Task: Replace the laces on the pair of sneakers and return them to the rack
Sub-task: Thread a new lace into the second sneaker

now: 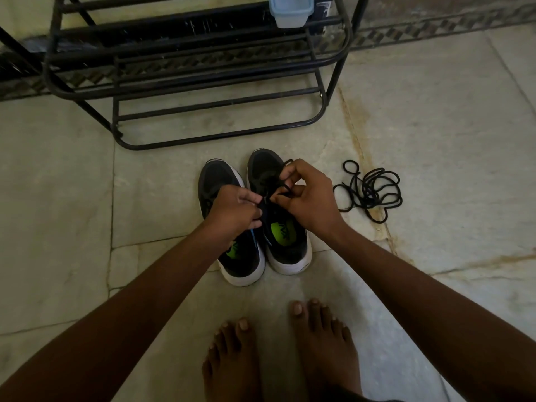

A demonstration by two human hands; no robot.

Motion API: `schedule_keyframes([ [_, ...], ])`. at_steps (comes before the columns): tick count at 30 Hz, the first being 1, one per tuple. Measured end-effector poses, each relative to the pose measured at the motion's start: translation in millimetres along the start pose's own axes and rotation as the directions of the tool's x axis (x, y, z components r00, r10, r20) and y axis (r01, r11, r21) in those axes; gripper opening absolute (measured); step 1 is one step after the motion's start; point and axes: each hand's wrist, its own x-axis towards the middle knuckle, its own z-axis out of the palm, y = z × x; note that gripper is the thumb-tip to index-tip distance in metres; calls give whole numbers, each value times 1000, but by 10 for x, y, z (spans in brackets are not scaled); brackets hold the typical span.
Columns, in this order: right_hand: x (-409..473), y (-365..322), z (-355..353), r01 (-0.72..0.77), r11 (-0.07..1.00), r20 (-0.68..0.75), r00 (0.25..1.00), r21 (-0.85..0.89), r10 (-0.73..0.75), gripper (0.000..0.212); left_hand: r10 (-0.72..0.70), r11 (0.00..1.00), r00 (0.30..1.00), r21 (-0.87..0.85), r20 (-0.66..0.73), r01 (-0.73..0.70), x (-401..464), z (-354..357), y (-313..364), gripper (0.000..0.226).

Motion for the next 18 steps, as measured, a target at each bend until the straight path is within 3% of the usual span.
schedule_keyframes([
  [18,-36,-67,25,-7,1000,-54,999,-5,7,35,-6,1000,1000,-7,6,6,-6,-10,5,27],
])
